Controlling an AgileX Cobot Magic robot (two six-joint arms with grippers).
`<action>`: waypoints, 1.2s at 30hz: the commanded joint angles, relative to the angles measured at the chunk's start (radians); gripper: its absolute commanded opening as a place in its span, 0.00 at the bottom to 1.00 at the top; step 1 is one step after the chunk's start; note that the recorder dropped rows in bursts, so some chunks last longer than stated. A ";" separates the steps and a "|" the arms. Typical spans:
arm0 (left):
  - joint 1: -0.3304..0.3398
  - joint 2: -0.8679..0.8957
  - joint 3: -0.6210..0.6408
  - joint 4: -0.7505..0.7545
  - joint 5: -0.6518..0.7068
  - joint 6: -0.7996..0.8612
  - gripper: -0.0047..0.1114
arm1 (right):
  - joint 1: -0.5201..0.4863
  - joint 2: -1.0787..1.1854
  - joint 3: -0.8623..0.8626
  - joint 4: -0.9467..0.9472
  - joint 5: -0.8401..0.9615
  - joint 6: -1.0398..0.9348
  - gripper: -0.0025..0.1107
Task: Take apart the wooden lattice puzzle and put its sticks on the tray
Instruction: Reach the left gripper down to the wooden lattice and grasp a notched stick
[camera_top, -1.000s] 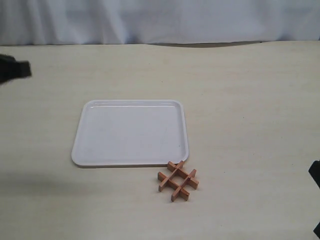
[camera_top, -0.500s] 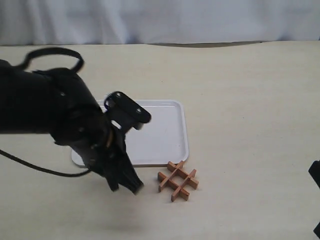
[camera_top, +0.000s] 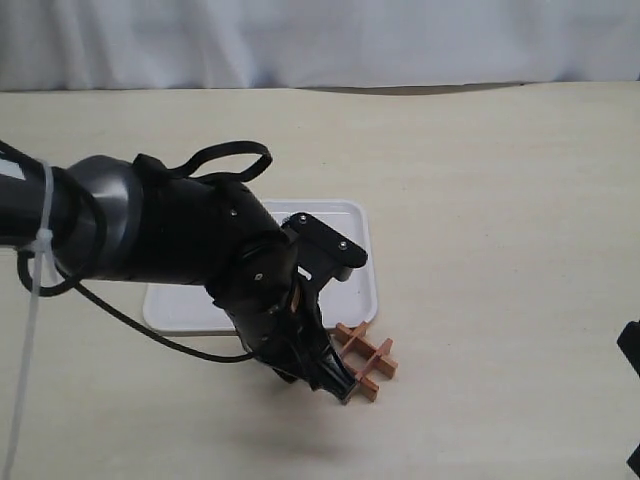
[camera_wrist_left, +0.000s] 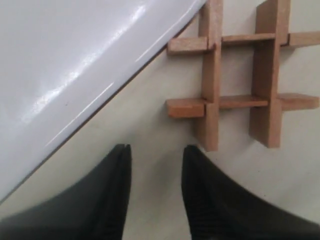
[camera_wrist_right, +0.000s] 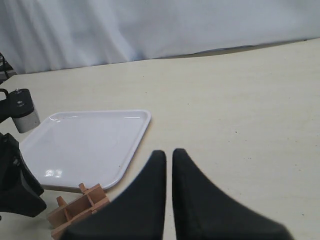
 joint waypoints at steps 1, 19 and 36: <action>-0.003 0.023 -0.008 -0.063 -0.043 0.063 0.39 | 0.000 -0.004 0.002 -0.002 0.001 -0.007 0.06; -0.072 0.016 -0.088 -0.065 0.055 0.207 0.39 | 0.000 -0.004 0.002 -0.002 0.001 -0.007 0.06; -0.084 0.083 -0.089 0.128 -0.076 0.174 0.17 | 0.000 -0.004 0.002 -0.002 0.001 -0.007 0.06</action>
